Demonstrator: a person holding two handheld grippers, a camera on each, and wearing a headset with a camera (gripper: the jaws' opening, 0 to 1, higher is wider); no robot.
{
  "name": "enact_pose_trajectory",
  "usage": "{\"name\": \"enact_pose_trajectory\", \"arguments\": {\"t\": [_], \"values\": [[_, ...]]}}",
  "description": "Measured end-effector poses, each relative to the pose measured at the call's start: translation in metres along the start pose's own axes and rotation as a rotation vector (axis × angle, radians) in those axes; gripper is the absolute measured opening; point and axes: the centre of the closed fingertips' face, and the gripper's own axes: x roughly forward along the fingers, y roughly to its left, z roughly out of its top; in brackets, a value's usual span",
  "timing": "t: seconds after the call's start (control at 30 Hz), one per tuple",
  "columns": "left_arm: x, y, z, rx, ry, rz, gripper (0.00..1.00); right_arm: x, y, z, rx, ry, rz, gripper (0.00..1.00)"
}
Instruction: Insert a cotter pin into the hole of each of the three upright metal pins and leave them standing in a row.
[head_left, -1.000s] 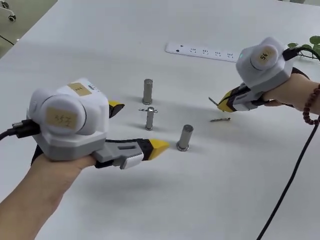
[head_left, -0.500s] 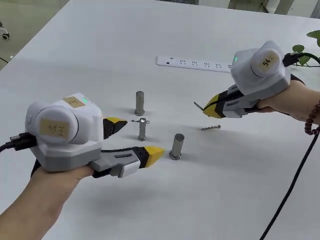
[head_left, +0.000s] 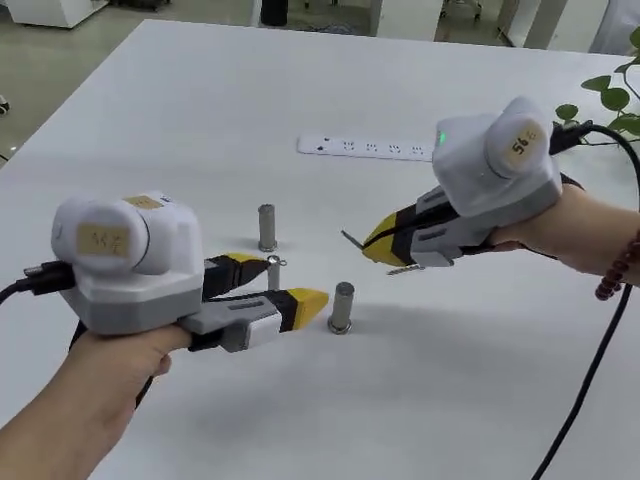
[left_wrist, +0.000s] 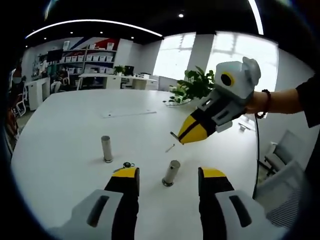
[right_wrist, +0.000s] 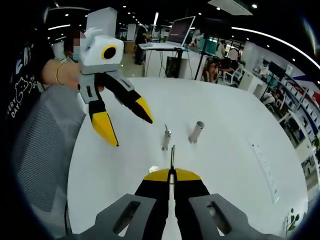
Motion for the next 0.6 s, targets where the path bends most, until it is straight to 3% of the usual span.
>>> {"name": "enact_pose_trajectory", "arguments": {"t": [0.2,0.6], "values": [[0.000,-0.011,0.005,-0.030,0.002,-0.028,0.37,0.000,0.020,0.012,-0.019,-0.022,0.040,0.00],[-0.002,-0.027,0.000,-0.120,0.041,-0.081,0.21,0.003,0.044,0.020,-0.096,-0.027,0.098,0.00]]}}
